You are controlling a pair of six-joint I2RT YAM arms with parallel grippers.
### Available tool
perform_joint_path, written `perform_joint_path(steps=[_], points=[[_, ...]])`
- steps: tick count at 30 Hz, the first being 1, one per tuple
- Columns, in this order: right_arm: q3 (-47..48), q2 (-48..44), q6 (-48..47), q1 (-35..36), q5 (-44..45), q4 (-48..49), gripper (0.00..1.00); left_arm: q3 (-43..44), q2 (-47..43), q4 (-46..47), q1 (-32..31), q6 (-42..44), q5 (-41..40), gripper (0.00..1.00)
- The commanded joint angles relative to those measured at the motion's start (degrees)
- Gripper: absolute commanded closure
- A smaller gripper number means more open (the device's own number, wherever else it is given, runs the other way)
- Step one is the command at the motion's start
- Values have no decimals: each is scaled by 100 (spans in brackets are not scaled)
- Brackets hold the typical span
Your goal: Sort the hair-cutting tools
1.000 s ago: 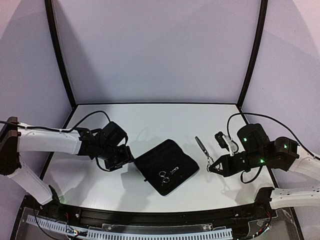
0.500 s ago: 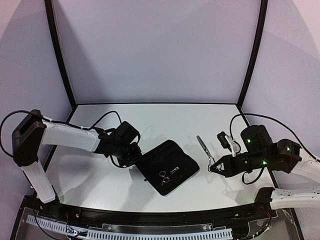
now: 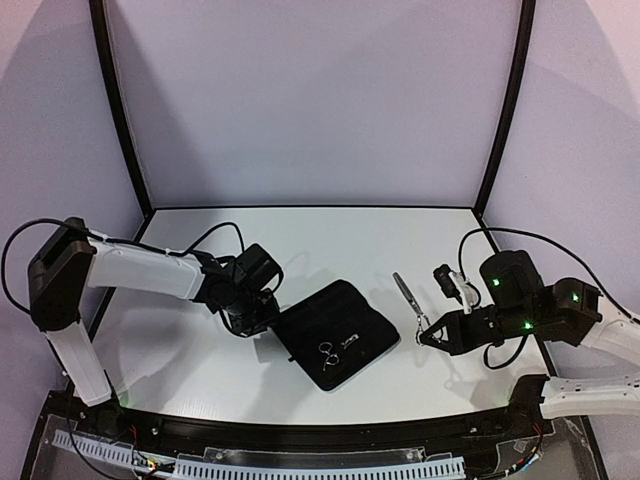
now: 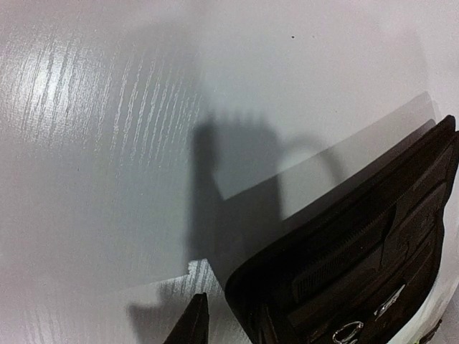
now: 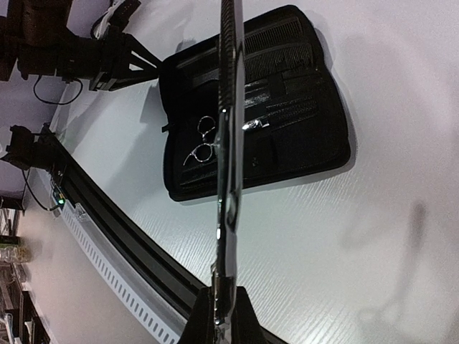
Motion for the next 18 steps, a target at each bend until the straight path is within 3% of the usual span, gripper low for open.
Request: perform_joint_path(steps=[1, 10, 12, 18], points=[[85, 69, -96, -36, 53, 23, 100, -140, -155, -3, -19, 128, 34, 77], [128, 139, -197, -33, -62, 33, 100, 55, 245, 353, -10, 553, 260, 88], [136, 169, -276, -33, -208, 9, 100, 182, 270, 371, -15, 840, 153, 97], [310, 448, -609, -33, -995, -321, 100, 705, 238, 43, 19, 2973, -267, 99]])
